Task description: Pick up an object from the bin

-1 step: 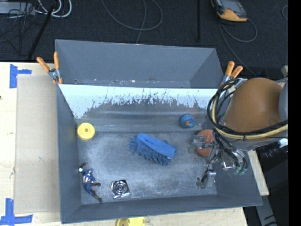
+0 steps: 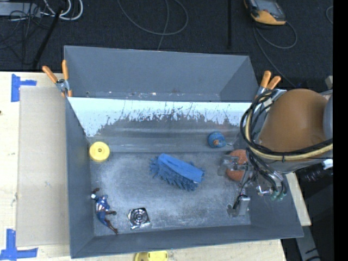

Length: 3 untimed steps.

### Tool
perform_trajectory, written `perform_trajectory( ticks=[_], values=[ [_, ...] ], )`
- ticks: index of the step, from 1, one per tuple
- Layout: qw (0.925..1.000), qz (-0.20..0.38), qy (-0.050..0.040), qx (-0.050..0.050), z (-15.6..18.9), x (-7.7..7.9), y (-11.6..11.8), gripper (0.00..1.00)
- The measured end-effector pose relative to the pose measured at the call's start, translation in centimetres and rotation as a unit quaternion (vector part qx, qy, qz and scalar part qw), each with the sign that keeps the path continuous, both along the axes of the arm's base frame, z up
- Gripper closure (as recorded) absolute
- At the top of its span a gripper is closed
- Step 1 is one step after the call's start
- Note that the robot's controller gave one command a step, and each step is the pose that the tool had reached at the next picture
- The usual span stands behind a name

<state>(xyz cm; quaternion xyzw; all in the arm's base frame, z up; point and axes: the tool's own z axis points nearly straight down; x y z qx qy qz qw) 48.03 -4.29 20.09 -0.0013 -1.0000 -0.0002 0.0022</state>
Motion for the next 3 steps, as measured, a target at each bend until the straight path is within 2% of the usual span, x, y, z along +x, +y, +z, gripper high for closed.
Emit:
perform_trajectory(
  ticks=[1, 2, 3],
  values=[
    [0.9988, 0.049, 0.0027, 0.001, 2.9, 0.8, 0.2, 0.0],
    [0.9982, 0.06, -0.0086, -0.001, 1.9, 2.2, 1.5, 0.0],
    [0.9971, -0.077, -0.0044, 0.0, -5.1, 3.1, 1.9, 0.0]
  ],
)
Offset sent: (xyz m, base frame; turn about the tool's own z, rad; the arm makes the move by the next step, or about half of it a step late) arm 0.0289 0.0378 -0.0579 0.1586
